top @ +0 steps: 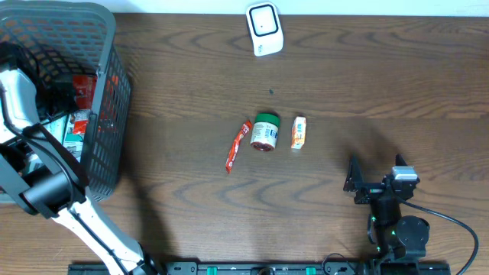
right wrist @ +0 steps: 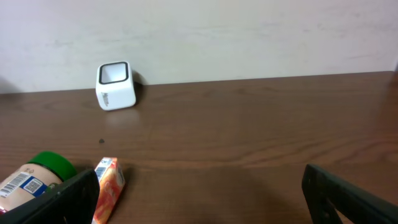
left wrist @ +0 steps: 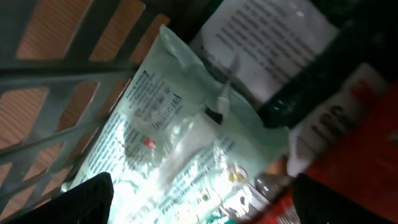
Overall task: Scan the item barcode
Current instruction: 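Lower the left gripper and grasp the green-white pouch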
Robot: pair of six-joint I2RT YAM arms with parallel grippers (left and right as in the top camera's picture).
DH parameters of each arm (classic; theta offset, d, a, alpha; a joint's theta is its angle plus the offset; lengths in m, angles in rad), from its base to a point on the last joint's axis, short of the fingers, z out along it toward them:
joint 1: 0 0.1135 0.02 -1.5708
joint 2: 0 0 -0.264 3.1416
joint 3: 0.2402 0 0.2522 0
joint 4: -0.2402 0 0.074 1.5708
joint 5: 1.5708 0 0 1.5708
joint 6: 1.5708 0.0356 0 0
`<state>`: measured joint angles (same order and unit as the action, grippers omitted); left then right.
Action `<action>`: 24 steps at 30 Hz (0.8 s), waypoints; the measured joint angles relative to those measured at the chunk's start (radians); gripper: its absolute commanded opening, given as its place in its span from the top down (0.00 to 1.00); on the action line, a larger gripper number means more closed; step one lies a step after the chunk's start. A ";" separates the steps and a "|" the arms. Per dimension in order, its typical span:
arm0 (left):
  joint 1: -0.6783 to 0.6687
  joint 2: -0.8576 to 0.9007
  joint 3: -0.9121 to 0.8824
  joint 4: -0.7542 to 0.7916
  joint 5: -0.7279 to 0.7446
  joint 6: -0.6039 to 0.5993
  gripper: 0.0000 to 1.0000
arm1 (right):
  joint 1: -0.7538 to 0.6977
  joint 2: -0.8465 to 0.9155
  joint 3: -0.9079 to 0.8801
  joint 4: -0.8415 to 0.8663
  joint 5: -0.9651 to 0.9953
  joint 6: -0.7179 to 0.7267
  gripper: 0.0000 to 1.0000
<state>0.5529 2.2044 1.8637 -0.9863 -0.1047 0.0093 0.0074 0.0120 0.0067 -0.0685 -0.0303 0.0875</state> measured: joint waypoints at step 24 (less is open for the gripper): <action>0.000 0.006 -0.005 0.008 -0.075 0.013 0.93 | 0.000 0.000 0.000 0.000 0.000 0.000 0.01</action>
<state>0.5529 2.2108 1.8591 -0.9787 -0.1799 0.0227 0.0074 0.0120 0.0067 -0.0685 -0.0303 0.0875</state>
